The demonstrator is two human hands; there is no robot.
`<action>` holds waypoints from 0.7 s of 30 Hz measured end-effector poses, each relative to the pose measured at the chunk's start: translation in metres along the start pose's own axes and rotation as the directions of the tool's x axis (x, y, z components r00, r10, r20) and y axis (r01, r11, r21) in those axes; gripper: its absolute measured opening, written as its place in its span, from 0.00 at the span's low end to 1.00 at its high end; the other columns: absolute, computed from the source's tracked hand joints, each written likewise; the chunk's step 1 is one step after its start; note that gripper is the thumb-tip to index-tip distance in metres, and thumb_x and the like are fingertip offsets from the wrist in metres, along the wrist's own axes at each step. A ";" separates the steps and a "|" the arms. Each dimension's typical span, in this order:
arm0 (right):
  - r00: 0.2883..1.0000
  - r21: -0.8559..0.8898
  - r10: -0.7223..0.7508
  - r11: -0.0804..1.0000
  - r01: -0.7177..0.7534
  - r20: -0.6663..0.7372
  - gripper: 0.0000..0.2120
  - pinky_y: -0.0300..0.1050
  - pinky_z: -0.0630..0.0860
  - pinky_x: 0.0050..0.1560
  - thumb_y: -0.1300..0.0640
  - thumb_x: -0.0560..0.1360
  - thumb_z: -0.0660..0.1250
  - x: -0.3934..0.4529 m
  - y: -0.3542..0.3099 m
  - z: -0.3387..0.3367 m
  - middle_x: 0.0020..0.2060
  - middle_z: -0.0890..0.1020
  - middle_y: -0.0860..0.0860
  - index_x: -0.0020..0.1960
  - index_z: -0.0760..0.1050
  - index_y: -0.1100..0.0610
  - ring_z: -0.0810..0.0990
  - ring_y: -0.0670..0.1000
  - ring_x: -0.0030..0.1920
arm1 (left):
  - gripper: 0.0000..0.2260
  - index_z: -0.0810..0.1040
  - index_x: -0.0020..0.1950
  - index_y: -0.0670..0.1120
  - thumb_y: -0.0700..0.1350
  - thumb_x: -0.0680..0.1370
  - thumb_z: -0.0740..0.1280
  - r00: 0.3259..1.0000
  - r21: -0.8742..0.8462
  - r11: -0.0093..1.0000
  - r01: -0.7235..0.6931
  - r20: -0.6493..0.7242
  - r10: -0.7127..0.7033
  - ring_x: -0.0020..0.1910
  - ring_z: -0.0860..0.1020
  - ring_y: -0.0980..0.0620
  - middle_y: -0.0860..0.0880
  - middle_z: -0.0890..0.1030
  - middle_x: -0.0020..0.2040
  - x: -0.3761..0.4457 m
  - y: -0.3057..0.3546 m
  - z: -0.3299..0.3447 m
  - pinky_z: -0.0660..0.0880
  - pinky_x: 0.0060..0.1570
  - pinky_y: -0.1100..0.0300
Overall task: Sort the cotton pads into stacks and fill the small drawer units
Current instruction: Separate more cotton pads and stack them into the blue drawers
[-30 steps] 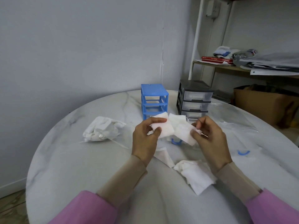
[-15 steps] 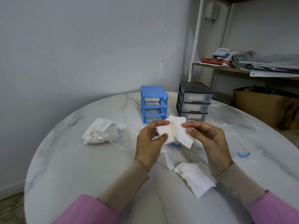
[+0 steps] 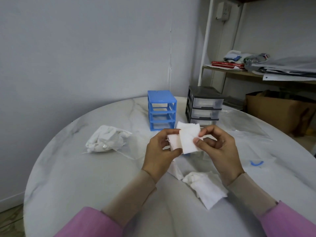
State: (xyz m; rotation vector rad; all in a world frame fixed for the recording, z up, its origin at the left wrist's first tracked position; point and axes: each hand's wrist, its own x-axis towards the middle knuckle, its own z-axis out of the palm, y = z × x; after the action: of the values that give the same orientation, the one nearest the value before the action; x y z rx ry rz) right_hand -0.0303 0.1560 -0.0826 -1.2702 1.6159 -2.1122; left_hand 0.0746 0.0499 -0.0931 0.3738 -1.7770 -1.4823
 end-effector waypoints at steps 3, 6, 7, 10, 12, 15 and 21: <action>1.000 0.004 0.025 1.000 -0.025 0.012 0.10 0.34 0.75 0.37 0.70 0.69 0.69 0.000 0.001 0.001 0.36 0.80 0.43 0.38 0.73 0.58 0.79 0.46 0.32 | 0.20 0.76 0.51 0.49 0.29 0.67 0.73 1.000 -0.004 1.000 -0.009 0.027 0.009 0.48 0.79 0.48 0.46 0.80 0.50 0.000 0.001 0.001 0.77 0.44 0.67; 0.999 0.060 0.026 0.998 -0.027 0.024 0.09 0.33 0.75 0.35 0.71 0.69 0.69 0.000 -0.001 0.002 0.34 0.80 0.43 0.38 0.73 0.60 0.80 0.45 0.31 | 0.22 0.75 0.50 0.52 0.33 0.63 0.77 0.999 -0.013 1.000 -0.003 0.046 0.004 0.47 0.79 0.51 0.50 0.80 0.49 -0.001 0.000 0.002 0.77 0.44 0.67; 0.999 0.072 0.024 0.997 -0.026 0.026 0.08 0.33 0.76 0.35 0.71 0.69 0.69 0.000 -0.001 0.002 0.34 0.80 0.44 0.38 0.73 0.60 0.80 0.45 0.32 | 0.22 0.75 0.50 0.52 0.35 0.61 0.76 0.999 -0.020 1.000 -0.004 0.048 0.005 0.46 0.79 0.52 0.51 0.80 0.48 -0.001 0.001 0.002 0.77 0.43 0.67; 1.000 0.055 0.011 0.998 -0.012 0.021 0.07 0.34 0.76 0.37 0.71 0.68 0.69 0.001 0.000 0.002 0.33 0.80 0.43 0.38 0.73 0.61 0.79 0.44 0.32 | 0.22 0.75 0.50 0.51 0.31 0.64 0.75 0.998 -0.038 0.999 -0.009 0.063 0.011 0.46 0.79 0.53 0.51 0.79 0.48 -0.001 0.001 0.002 0.76 0.43 0.67; 1.000 -0.003 0.003 1.000 -0.003 0.006 0.08 0.33 0.75 0.38 0.70 0.68 0.70 0.001 0.004 0.000 0.33 0.80 0.43 0.39 0.74 0.60 0.78 0.43 0.33 | 0.20 0.75 0.49 0.50 0.28 0.68 0.71 0.998 -0.039 0.999 -0.014 0.066 0.016 0.45 0.79 0.54 0.51 0.80 0.47 0.000 0.001 0.002 0.76 0.44 0.68; 1.000 -0.081 -0.009 0.997 0.007 -0.019 0.09 0.34 0.75 0.40 0.68 0.68 0.71 0.002 0.008 -0.002 0.34 0.81 0.43 0.38 0.75 0.55 0.77 0.43 0.35 | 0.15 0.75 0.51 0.47 0.28 0.73 0.65 0.997 -0.050 0.999 0.007 0.080 -0.003 0.44 0.79 0.57 0.49 0.80 0.47 -0.002 0.004 0.003 0.77 0.47 0.65; 1.000 -0.224 -0.018 0.974 0.020 0.009 0.09 0.38 0.76 0.40 0.65 0.69 0.72 0.002 0.010 -0.005 0.37 0.82 0.42 0.39 0.77 0.53 0.77 0.45 0.35 | 0.12 0.76 0.44 0.50 0.37 0.81 0.57 0.989 -0.201 0.969 0.141 0.064 -0.130 0.38 0.79 0.61 0.55 0.79 0.42 -0.004 0.013 0.006 0.76 0.38 0.72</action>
State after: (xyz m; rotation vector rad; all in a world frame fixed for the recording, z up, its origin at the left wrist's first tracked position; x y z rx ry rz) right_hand -0.0385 0.1543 -0.0909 -1.3601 1.8900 -1.9777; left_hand 0.0761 0.0606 -0.0830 0.3606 -1.6447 -1.7684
